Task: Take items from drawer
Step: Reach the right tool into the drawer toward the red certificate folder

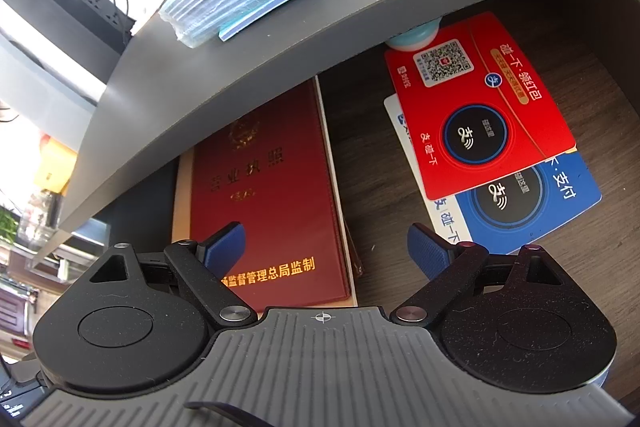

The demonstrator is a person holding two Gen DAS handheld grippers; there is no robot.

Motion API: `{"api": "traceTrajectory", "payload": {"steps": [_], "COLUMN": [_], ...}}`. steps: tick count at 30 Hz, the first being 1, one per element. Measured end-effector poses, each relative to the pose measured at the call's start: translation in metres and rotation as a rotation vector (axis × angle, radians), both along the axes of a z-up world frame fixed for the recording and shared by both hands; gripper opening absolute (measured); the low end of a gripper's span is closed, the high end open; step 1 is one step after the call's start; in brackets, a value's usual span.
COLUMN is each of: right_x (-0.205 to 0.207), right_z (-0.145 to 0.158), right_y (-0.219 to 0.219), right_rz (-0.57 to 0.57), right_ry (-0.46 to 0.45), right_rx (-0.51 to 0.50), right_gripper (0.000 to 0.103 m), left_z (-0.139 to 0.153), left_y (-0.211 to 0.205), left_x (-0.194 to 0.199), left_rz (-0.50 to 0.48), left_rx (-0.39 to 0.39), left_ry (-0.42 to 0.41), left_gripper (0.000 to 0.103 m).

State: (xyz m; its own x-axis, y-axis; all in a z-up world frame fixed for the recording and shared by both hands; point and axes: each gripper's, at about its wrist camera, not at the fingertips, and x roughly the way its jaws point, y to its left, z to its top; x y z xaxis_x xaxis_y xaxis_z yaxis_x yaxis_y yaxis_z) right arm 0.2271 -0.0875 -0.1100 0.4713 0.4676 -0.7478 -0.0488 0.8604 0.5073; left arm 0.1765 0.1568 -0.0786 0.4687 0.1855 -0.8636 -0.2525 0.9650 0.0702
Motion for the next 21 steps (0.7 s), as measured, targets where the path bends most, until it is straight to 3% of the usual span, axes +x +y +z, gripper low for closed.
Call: {"api": "traceTrajectory", "payload": {"steps": [21], "right_x": [0.0009], "right_z": [-0.0007], "right_y": [0.0005], "right_rz": [-0.001], "right_ry": [0.002], "right_rx": [0.000], "right_gripper": [0.092], "left_z": [-0.0006], "left_y": [0.0005], "left_x": [0.0015], "left_rz": [-0.002], "left_rx": [-0.012], "left_ry": [0.010], "left_gripper": [0.078]}}
